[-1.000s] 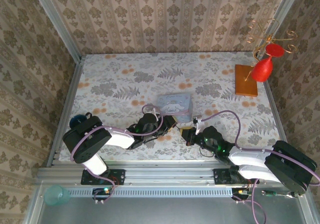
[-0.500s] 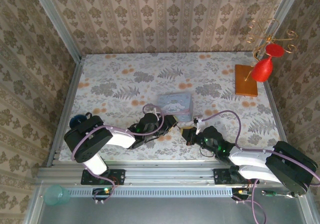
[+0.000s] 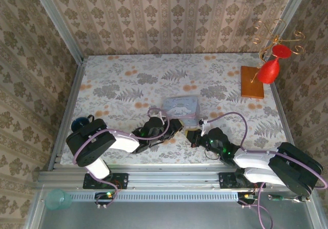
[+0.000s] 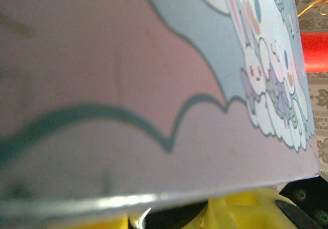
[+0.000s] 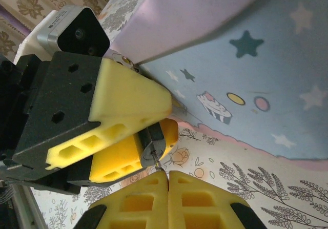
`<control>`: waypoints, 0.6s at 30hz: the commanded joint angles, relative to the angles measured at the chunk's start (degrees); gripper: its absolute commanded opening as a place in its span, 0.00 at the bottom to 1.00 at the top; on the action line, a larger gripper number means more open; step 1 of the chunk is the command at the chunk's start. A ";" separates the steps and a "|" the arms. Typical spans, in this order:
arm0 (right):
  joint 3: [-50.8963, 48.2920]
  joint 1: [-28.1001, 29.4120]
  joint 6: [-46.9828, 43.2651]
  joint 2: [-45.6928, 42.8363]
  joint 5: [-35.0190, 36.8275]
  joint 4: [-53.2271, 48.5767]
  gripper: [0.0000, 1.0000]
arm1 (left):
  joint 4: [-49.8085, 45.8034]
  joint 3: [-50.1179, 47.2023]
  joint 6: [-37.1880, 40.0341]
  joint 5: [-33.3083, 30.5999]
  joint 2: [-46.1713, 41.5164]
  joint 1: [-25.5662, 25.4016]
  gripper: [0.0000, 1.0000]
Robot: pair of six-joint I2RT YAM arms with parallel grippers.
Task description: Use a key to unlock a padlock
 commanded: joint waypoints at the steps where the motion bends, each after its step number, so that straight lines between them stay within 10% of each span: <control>1: 1.89 -0.58 0.74 0.01 0.20 2.99 0.00 | 4.08 2.05 -0.44 3.48 0.22 -1.27 0.12; 18: 5.08 -1.18 4.62 3.70 -4.52 3.77 0.00 | 1.56 2.41 1.10 2.60 0.62 -1.20 0.11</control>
